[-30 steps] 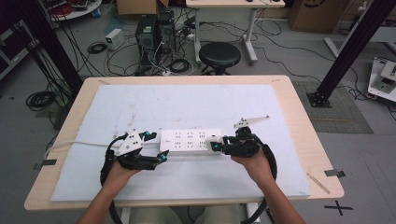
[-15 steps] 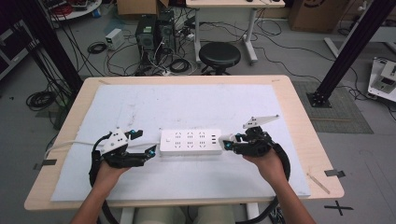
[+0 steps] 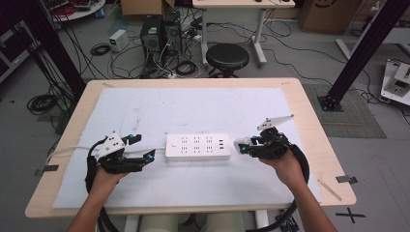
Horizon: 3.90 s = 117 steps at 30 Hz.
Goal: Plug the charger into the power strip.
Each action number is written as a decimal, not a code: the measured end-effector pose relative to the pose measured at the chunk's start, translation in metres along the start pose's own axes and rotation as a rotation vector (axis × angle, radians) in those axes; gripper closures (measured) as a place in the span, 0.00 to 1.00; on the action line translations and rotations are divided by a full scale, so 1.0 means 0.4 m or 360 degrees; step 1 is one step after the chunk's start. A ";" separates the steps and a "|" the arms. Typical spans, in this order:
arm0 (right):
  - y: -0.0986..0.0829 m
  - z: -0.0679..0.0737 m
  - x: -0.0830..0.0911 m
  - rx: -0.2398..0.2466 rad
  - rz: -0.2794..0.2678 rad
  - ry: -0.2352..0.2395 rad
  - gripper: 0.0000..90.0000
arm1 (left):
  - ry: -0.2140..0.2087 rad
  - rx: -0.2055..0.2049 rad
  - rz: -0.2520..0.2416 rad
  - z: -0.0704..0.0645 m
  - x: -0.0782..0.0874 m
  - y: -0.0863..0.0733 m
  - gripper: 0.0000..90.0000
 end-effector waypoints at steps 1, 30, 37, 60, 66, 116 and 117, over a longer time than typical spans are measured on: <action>0.002 0.001 0.002 0.0010 0.0000 -0.0004 0.70 | 0.0002 0.0003 -0.0006 0.000 0.001 0.000 0.25; 0.180 0.028 -0.051 0.0494 0.0234 -0.0036 0.70 | -0.0009 0.0049 -0.0021 0.020 0.022 -0.032 0.25; 0.210 0.038 -0.095 0.0553 0.0296 0.0007 0.70 | -0.0017 0.0066 -0.0029 0.020 0.021 -0.040 0.25; 0.224 0.014 -0.185 0.0665 0.0456 0.0142 0.70 | -0.0036 0.0091 -0.0035 0.028 0.022 -0.060 0.25; 0.234 0.022 -0.201 0.0755 0.0500 0.0150 0.70 | -0.0030 0.0092 -0.0040 0.029 0.026 -0.062 0.25; 0.304 0.113 -0.354 0.1198 0.1075 0.0039 0.71 | -0.0053 0.0139 -0.0061 0.023 0.014 -0.076 0.25; 0.302 0.115 -0.354 0.1204 0.1063 0.0040 0.71 | -0.0054 0.0140 -0.0064 0.023 0.014 -0.076 0.25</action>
Point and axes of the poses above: each handheld gripper's, and its own axes: x roughly backward along the jaws, y roughly out of its top, z roughly to its left, the point moved 1 cm from there along -x, roughly forward along the jaws, and after that the axes turned 5 degrees about -x, right-handed, at the moved point
